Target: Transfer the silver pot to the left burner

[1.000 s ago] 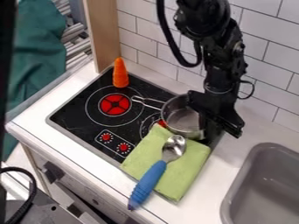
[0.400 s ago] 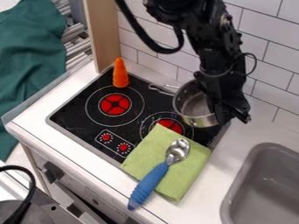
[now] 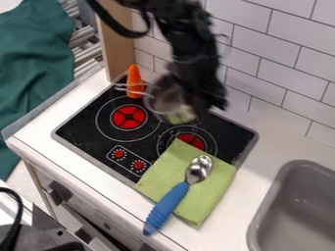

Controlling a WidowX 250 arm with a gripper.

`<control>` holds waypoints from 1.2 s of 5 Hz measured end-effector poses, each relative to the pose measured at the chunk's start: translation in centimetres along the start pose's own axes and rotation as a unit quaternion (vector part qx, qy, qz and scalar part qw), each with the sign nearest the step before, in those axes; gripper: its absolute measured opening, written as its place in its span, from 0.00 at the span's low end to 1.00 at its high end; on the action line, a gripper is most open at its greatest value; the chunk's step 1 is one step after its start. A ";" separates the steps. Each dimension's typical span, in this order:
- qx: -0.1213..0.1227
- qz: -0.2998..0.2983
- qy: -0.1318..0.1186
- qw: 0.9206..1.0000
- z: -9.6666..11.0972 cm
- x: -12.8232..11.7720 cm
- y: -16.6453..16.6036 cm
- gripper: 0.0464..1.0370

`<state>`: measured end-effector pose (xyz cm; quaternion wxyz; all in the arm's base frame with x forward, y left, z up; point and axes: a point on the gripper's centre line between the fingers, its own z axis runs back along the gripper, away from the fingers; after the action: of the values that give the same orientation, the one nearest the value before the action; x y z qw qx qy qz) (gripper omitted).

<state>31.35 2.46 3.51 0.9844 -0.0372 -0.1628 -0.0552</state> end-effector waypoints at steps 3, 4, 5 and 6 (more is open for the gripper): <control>0.007 0.065 0.062 0.996 -2.0 -4.6 6.6 0.01; -0.001 0.084 0.074 0.994 -2.9 -5.7 7.4 0.01; -0.007 0.089 0.085 0.992 -4.1 -6.1 7.4 0.01; 0.000 0.093 0.088 0.992 -4.5 -5.9 7.6 0.01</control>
<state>28.12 10.13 -3.11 0.9958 -0.0469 -0.0715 0.0331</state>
